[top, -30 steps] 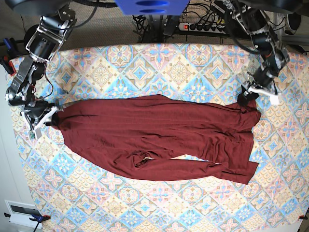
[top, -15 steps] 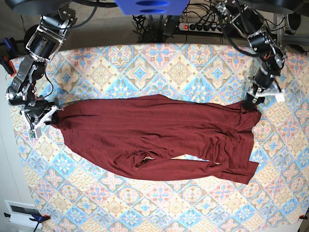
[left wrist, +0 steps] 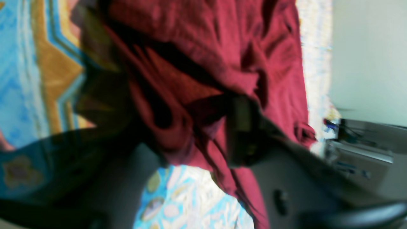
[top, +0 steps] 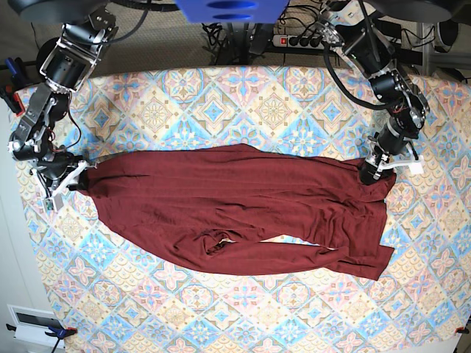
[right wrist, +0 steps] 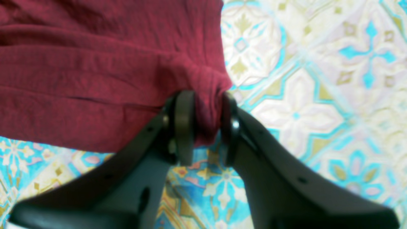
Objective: Layout the t-shirt on the table in an organized manner, then fold the t-shirt properly
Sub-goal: 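Move the left gripper inward along the collar edge and regrasp the corner, then regrasp the collar corner with the right gripper and pull it outward, then drag the shirt by its collar corners with both grippers to straighten it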
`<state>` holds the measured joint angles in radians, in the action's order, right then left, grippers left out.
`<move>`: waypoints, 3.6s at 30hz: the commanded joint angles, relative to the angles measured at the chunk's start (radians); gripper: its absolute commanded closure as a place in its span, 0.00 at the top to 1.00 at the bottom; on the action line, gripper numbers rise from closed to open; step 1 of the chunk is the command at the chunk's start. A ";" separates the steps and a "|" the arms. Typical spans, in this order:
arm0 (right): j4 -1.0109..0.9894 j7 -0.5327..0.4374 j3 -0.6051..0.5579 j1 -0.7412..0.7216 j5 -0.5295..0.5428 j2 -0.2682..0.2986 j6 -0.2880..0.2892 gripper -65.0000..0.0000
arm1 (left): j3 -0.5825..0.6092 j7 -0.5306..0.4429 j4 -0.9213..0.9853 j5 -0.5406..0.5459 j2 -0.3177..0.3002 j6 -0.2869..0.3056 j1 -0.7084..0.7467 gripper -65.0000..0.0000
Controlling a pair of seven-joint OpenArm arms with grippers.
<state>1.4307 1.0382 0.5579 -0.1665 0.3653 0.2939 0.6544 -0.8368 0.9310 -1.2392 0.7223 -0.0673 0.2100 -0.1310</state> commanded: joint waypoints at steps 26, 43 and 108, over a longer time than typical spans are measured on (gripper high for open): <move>0.078 0.015 0.003 0.169 0.030 0.041 0.003 0.30 | 0.001 0.038 0.005 0.095 -0.145 0.012 0.077 0.00; 0.051 0.004 0.011 0.157 0.076 -0.017 0.003 0.33 | 0.001 0.038 0.005 0.095 -0.144 0.012 0.077 0.00; 0.180 -0.035 0.130 0.511 0.430 0.024 0.005 0.00 | 0.038 0.038 -0.365 0.308 -0.256 0.016 0.494 0.00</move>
<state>1.5917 1.0176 0.6815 0.3454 0.7776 0.3027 0.6559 -0.7906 0.9890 -1.5860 1.0214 -0.3019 0.2260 0.3580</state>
